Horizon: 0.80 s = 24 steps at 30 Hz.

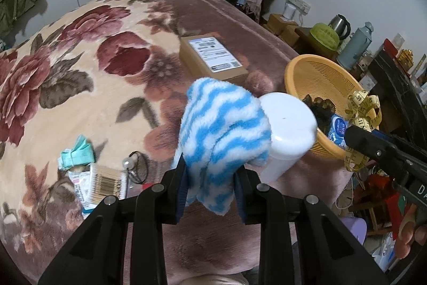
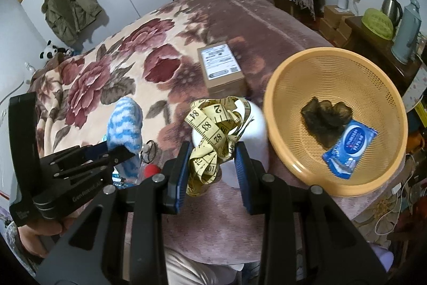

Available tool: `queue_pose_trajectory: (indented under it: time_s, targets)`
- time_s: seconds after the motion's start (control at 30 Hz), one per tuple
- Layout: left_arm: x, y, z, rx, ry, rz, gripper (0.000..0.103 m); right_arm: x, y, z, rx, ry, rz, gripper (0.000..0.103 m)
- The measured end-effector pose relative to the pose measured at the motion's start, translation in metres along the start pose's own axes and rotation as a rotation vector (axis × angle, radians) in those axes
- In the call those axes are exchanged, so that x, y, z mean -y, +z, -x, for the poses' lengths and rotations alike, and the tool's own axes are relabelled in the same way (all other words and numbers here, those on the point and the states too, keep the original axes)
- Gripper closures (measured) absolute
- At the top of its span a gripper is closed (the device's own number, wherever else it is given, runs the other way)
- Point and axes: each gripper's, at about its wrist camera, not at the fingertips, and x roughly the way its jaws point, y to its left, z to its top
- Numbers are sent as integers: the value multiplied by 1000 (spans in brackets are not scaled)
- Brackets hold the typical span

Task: Organize soft objects
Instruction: 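Carry the wavy cloth and tape measure with both tools over the orange basket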

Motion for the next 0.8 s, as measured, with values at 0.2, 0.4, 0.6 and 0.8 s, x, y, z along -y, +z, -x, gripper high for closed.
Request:
queue_pose_trajectory:
  time_s: [0.2,0.4,0.6,0.8]
  targets:
    - [20,7,-5,-2,-10,-29,73,22,3,9,14,-13,-26,70]
    - [41,15,-11,-4,-23,-56,73,43,5,16,27,-31,-54,70]
    - [59,22,-16,-6,-39,-79,73,65,7,20,35,-52,-81,70]
    - [77,28,-23,-9,-55,-102,73,84,8,23,39,-73,-106,70]
